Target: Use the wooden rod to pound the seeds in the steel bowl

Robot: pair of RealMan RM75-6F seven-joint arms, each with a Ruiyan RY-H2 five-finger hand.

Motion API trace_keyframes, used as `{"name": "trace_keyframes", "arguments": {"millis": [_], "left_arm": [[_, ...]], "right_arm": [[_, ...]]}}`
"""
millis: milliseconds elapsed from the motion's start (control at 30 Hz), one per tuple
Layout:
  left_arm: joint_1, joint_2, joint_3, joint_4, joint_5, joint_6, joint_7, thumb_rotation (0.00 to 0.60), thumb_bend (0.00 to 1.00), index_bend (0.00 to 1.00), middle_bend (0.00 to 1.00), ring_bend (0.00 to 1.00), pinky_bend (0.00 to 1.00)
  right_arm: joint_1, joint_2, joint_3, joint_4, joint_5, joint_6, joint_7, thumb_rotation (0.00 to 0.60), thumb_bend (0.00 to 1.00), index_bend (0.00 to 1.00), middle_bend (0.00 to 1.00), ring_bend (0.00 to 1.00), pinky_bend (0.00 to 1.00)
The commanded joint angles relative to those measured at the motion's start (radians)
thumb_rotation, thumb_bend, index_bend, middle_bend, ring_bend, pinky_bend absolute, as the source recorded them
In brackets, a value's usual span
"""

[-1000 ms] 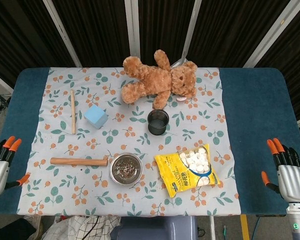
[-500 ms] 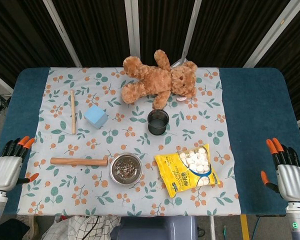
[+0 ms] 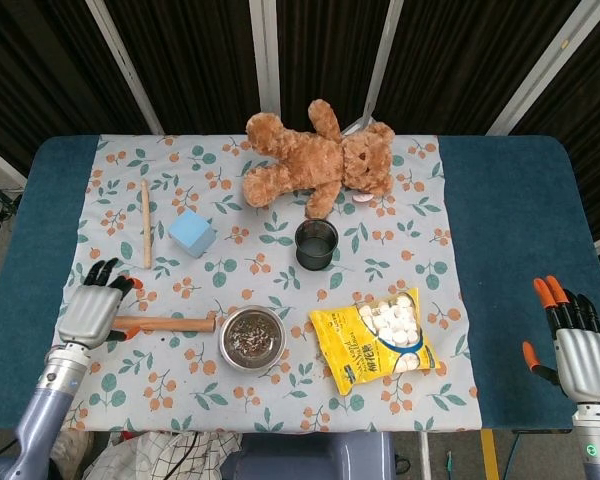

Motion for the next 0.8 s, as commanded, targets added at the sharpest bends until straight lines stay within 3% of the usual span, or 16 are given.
{"name": "trace_keyframes", "arguments": {"millis": [33,367,800], "left_arm": [[-0.042,-0.069,-0.004,0.010,-0.059,-0.027,0.062,0.600,0.27,0.33,0.32,0.00,0.00],[-0.098,-0.209,0.008,0.055,-0.146,-0.021,0.163,0.600,0.28,0.38,0.35,0.00,0.00],[-0.135,-0.275,0.013,0.101,-0.196,-0.013,0.191,0.600,0.31,0.42,0.42,0.00,0.00]], "right_arm": [[0.000,0.001,0.000,0.000,0.000,0.000,0.001,0.600,0.42,0.00,0.00,0.00,0.00],[0.001,0.003,0.000,-0.001,0.004,-0.005,0.002,0.600,0.42,0.00,0.00,0.00,0.00],[0.004,0.005,0.002,-0.005,0.010,-0.011,-0.001,0.600,0.42,0.00,0.00,0.00,0.00]]}}
